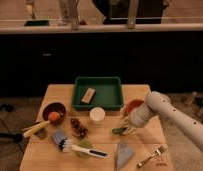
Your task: Place pepper in table surface
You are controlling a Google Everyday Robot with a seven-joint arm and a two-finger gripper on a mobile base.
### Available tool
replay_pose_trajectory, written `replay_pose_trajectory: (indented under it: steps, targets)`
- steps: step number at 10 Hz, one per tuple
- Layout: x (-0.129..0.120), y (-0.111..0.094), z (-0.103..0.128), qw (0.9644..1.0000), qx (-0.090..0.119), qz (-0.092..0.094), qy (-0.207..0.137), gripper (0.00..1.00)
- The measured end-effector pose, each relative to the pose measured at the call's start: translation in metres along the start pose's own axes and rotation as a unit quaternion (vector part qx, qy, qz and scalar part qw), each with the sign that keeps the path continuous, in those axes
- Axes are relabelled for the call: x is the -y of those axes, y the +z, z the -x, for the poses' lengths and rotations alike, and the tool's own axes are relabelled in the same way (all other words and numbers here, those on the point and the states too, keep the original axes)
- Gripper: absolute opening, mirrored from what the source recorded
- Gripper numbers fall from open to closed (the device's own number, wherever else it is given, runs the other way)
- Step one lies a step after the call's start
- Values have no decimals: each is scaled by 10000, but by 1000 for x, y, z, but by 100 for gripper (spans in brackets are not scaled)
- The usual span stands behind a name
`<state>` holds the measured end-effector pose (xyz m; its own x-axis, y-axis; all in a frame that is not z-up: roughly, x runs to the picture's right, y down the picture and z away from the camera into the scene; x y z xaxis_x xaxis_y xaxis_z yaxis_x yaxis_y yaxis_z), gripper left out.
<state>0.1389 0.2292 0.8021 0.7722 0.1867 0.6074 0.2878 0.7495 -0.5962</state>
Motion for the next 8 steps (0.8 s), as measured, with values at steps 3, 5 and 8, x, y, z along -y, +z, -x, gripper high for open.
replay_pose_trajectory:
  steps: [3,5,8]
  targets:
    - [0,0,0,10000,0,3,-3,36]
    - [0,0,0,10000,0,1,0,53]
    - [0,0,0,10000,0,0,0,63]
